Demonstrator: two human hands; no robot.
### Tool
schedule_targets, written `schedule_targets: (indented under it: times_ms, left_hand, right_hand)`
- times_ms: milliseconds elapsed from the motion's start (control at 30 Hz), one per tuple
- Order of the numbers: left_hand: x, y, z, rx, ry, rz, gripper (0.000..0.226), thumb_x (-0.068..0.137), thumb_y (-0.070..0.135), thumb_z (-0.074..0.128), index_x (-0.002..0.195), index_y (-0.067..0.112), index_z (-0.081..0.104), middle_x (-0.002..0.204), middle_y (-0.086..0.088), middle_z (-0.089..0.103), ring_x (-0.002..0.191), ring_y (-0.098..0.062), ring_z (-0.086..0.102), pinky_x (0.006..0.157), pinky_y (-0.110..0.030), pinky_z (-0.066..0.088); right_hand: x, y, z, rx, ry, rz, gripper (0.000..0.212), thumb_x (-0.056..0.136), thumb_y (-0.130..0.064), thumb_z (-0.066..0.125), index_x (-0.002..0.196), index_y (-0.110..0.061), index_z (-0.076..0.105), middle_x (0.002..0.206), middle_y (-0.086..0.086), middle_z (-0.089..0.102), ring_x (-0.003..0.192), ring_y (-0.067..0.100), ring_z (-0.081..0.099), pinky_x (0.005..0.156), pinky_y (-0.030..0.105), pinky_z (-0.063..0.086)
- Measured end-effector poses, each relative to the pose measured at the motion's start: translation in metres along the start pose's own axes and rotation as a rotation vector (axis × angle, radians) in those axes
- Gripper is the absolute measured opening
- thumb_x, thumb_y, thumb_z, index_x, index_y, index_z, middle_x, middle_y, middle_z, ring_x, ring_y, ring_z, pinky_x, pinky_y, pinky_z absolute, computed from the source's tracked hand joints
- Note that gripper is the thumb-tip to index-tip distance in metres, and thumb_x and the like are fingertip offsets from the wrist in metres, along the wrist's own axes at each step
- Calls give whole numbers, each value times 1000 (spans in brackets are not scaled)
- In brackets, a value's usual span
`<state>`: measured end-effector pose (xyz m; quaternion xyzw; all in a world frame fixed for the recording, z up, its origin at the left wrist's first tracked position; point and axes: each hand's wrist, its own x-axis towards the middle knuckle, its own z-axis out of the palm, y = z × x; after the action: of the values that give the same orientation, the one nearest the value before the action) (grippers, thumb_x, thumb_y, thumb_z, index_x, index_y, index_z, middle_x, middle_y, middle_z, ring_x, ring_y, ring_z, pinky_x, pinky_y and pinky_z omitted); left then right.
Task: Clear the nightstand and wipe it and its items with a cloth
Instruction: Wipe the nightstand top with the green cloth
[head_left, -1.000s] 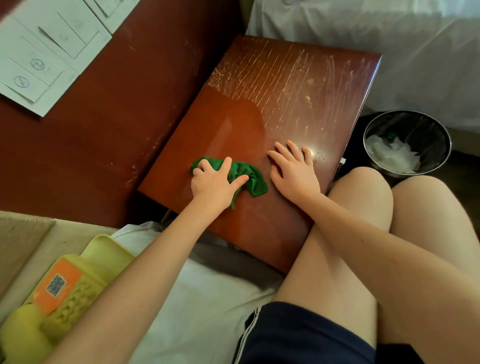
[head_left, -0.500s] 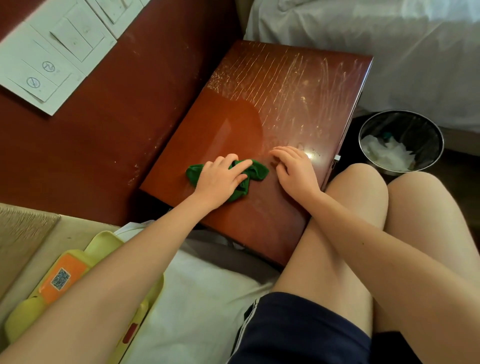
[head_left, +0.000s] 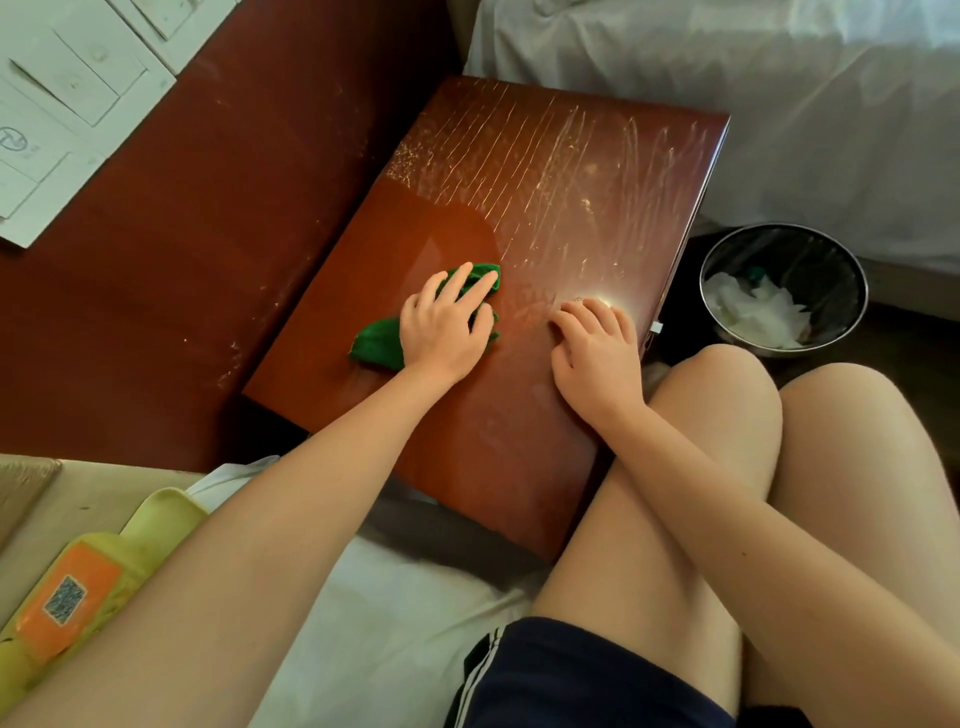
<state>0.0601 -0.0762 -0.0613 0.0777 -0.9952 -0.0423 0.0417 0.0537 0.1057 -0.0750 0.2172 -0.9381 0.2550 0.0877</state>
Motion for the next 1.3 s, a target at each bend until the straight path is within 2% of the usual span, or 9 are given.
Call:
schedule_targets:
  times_ms: [67,133,200,267,367,500,667,867,1300]
  left_hand:
    - [-1,-6,3,60,-60,57,45,97,47,36,140,36,40,150,4,35,138,-22,30,106,-41,30]
    - [1,-9,4,30,-26,53,41,97,46,39,134,31,50,146,4,42,135,-21,36,101,-39,36]
    - [6,-6,3,-74,76,-8,30,97,39,45,115,22,63,133,3,56,125,-20,48,90,-35,44]
    - [12,-2,3,-111,139,-54,25,96,34,47,100,16,63,119,2,63,115,-20,55,78,-31,46]
    - [22,0,1,-93,136,-83,22,98,31,42,103,16,57,109,1,63,106,-20,56,70,-31,45]
    - [39,2,3,-127,120,-130,33,100,31,39,126,22,57,129,5,58,121,-16,50,84,-33,48]
    - [65,3,8,-113,79,-192,38,101,34,35,133,25,53,142,6,48,132,-16,41,95,-35,44]
    - [72,-1,9,-93,57,-80,36,101,33,36,132,27,55,141,5,49,132,-16,42,93,-36,46]
    - [-14,0,11,-102,129,427,35,92,31,45,122,26,64,126,5,62,119,-19,56,92,-29,46]
  right_hand:
    - [1,4,1,-15,11,0,41,79,-17,35,102,-6,67,108,7,66,108,32,55,95,37,27]
    - [2,8,1,-36,36,-5,37,78,-15,39,102,-6,66,109,8,65,108,32,54,94,37,28]
    - [2,12,2,-40,59,7,33,77,-11,44,103,-5,64,112,10,64,110,33,53,95,37,28]
    - [2,12,4,-31,67,24,33,79,-10,44,105,-4,63,115,11,63,112,34,54,97,38,27]
    - [2,12,5,-39,48,47,38,83,-14,38,109,-3,62,120,14,61,116,35,52,99,40,26]
    - [3,11,3,-45,33,71,40,84,-17,36,112,-3,62,123,14,60,119,34,50,101,43,28]
    - [5,11,2,-25,13,89,41,84,-19,35,111,-5,61,124,12,59,121,32,49,102,47,34]
    - [7,11,4,-27,-9,102,43,83,-20,33,111,-5,61,125,12,58,122,33,47,104,48,31]
    - [7,13,6,-3,23,101,41,81,-21,35,109,-7,62,123,9,59,120,31,48,104,43,28]
